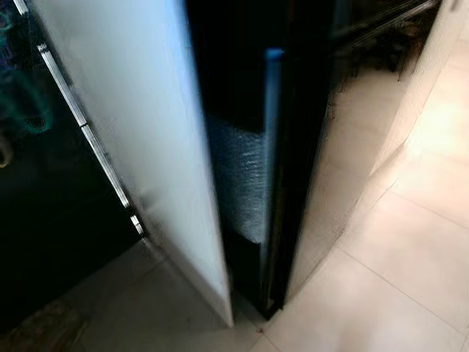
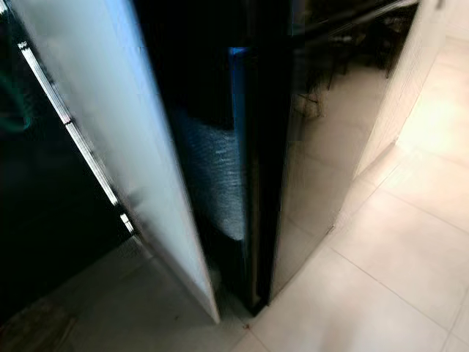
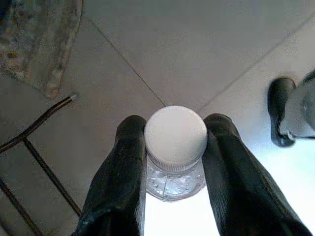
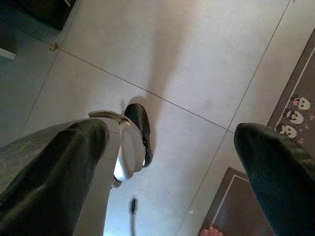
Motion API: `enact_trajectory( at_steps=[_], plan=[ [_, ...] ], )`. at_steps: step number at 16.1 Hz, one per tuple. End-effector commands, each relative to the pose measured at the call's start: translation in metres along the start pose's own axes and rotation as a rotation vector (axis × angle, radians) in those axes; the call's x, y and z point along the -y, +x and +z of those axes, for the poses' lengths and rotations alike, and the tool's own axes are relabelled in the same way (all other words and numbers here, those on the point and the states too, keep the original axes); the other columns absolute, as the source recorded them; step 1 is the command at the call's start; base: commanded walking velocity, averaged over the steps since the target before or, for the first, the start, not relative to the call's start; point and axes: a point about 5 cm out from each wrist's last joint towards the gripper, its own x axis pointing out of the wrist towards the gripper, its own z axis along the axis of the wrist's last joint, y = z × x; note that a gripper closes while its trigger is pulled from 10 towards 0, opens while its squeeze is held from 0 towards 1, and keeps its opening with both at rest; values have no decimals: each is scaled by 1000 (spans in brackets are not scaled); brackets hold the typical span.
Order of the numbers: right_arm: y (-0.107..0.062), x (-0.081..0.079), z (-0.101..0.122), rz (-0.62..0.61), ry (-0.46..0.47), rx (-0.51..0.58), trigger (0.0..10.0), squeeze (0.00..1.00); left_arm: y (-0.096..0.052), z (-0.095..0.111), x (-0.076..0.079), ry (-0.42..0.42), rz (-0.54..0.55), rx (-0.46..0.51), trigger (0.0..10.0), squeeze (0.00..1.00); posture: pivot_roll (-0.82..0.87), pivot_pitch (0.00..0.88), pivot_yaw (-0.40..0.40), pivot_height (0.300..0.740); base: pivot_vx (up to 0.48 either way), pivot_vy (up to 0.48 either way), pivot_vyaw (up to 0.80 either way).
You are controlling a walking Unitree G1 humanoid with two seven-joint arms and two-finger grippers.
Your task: Restocking fridge
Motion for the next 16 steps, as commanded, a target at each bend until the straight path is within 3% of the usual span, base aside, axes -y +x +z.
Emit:
enact_trajectory(
  at_steps=[1, 6, 11, 15, 16],
  plan=[
    [0, -14, -5, 36, 16, -14, 10000, 0, -2, -7, -4, -7, 10, -27, 10000, 0, 39, 0, 79, 740, 0, 326, 0],
    [0, -13, -5, 35, 11, -14, 10000, 0, -2, -8, -4, -8, 8, -26, 10000, 0, 38, 0, 77, 740, 0, 321, -663],
    [-1, -12, 0, 10, 53, 64, 10000, 0, -2, -7, -4, 5, 5, -21, 10000, 0, 35, 0, 74, 740, 0, 0, 0],
    [-4, -10, 7, -50, 161, 182, 10000, 0, -1, -7, -4, 9, 5, -22, 10000, 0, 12, 0, 75, 740, 0, 0, 0],
    [6, -10, 83, -61, 138, 385, 10000, 0, -1, -7, -4, 15, 5, -21, 10000, 0, 7, 0, 72, 740, 0, 0, 0]
  ],
)
